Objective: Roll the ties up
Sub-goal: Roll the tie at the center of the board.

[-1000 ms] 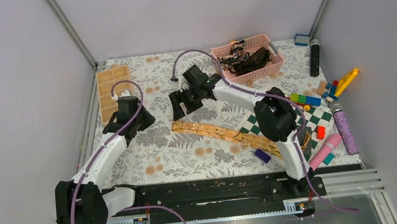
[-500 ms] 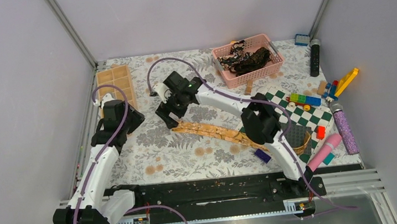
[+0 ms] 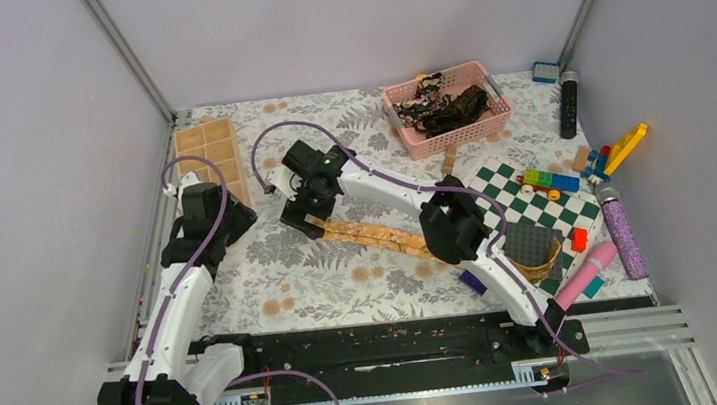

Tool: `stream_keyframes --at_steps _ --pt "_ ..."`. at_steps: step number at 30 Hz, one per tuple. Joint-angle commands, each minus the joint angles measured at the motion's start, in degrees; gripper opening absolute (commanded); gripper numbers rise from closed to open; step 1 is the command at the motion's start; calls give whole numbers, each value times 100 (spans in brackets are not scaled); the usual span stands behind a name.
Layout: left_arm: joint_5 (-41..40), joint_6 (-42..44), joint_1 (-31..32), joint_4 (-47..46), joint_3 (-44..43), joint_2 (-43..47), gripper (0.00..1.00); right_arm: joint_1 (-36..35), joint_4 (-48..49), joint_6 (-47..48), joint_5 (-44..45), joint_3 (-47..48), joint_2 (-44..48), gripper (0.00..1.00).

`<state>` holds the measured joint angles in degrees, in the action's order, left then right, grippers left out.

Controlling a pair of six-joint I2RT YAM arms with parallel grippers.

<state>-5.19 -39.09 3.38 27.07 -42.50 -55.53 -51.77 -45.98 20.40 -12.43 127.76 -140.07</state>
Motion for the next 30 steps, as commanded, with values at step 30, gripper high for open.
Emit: stream_keyframes --at_steps 30 --pt "128 112 -232 -214 187 111 45 -251 -361 87 600 718 -622 76"
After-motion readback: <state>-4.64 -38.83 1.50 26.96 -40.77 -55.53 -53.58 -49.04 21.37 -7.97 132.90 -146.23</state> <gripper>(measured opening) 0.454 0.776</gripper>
